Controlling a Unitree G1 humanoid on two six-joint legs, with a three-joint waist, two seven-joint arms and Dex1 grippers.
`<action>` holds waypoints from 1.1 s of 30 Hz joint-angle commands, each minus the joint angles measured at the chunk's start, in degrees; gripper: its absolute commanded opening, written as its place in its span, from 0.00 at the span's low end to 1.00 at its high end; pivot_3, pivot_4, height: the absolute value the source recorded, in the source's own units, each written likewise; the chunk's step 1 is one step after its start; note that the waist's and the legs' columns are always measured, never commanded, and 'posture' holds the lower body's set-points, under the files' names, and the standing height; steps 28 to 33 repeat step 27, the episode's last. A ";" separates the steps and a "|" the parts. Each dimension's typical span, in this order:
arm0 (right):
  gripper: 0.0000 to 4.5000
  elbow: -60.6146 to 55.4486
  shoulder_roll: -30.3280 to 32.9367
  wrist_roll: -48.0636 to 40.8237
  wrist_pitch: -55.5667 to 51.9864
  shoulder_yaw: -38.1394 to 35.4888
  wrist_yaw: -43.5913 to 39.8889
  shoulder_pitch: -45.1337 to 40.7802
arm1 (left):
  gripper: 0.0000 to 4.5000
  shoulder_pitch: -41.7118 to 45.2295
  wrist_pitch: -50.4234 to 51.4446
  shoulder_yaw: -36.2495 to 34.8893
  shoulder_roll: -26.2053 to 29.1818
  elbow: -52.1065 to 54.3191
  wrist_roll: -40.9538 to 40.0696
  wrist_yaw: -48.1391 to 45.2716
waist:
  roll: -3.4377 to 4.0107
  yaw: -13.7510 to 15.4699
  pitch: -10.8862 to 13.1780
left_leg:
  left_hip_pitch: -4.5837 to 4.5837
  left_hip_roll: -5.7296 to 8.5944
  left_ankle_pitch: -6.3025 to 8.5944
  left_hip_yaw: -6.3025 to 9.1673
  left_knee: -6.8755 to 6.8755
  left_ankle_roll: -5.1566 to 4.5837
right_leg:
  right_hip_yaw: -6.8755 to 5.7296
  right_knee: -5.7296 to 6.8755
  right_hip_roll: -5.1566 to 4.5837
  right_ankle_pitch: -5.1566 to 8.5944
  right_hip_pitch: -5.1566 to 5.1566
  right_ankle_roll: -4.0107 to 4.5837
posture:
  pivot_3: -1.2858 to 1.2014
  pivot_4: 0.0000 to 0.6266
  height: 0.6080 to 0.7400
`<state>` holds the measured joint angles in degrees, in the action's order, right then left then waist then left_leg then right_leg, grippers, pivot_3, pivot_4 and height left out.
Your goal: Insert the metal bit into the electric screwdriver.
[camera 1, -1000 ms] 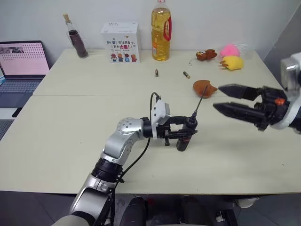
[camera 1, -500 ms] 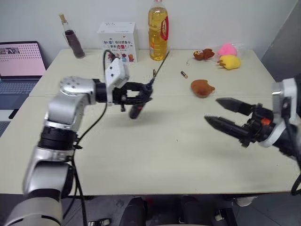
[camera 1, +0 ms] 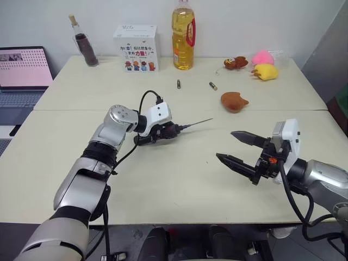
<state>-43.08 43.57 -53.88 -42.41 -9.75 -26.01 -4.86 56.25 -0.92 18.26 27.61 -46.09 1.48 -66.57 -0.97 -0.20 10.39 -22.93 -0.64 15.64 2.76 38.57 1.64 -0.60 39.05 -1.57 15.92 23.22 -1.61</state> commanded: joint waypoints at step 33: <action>1.00 26.39 7.56 15.20 9.01 1.82 -24.07 -10.58 | 0.98 -24.98 28.99 -26.62 22.71 39.28 -17.62 -3.19 | 0.01 -1.28 0.01 | 0.07 -0.18 0.01 0.16 -0.05 -0.01 | 0.07 -0.01 -0.04 0.00 0.00 0.01 | 0.52 0.24 1.00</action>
